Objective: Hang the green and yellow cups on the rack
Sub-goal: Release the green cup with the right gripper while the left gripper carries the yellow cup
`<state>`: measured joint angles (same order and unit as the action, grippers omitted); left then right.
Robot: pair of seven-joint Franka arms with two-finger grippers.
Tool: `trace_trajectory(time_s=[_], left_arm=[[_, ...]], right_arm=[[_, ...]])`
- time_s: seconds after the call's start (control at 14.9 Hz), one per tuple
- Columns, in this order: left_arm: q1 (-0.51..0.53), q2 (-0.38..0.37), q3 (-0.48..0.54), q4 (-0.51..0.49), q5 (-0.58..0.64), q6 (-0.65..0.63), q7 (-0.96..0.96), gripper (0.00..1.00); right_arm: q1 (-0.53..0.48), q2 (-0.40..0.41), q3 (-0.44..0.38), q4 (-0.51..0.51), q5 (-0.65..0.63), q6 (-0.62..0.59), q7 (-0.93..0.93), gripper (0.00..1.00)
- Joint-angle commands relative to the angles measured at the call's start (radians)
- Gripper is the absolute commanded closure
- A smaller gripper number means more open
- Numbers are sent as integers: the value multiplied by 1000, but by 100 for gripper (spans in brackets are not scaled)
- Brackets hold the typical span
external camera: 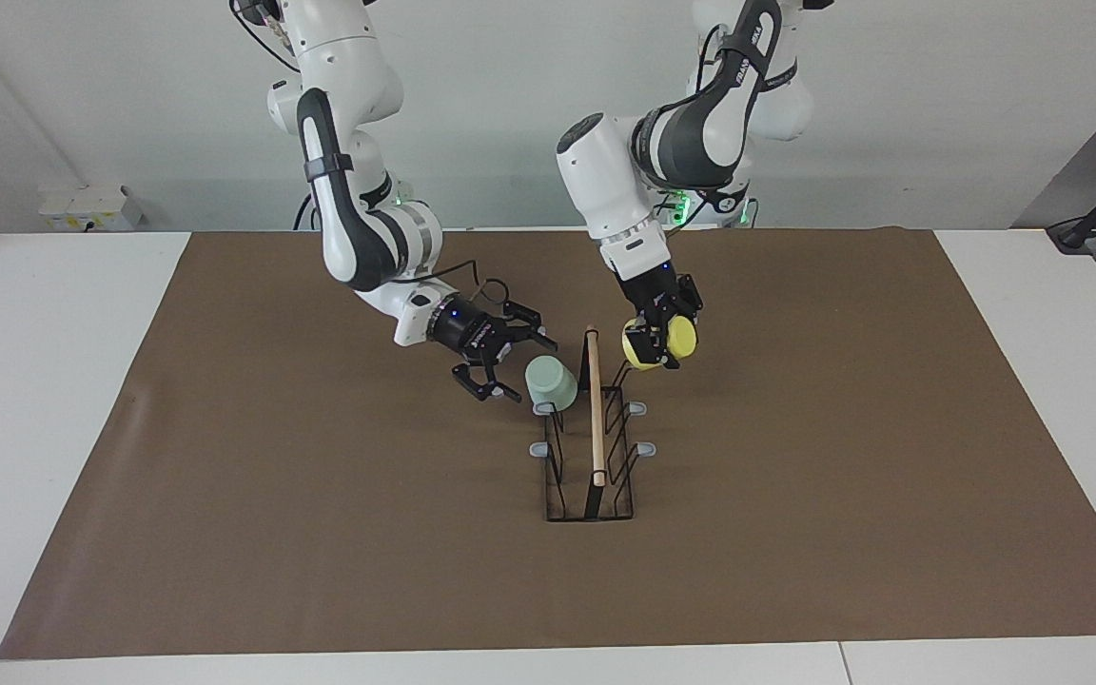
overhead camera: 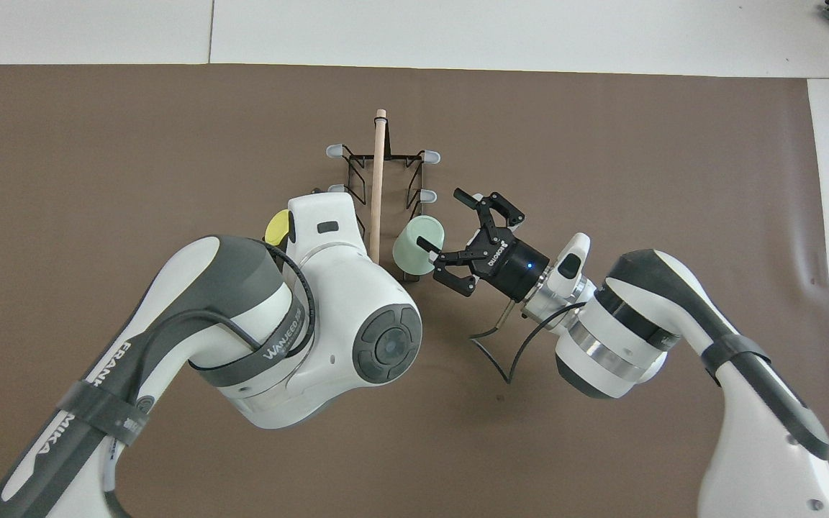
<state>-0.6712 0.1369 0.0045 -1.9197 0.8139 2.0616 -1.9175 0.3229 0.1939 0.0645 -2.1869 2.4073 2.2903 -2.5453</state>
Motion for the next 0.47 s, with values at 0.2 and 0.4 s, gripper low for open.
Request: trace_trajectory(time_s=[0.2, 0.4], left_arm=[[-34, 53, 15, 36, 53, -38, -75, 100], [-45, 58, 12, 34, 65, -26, -92, 100]], right_arm=[[-146, -94, 1, -1, -331, 80, 4, 0], [-286, -83, 3, 50, -645, 63, 4, 0]])
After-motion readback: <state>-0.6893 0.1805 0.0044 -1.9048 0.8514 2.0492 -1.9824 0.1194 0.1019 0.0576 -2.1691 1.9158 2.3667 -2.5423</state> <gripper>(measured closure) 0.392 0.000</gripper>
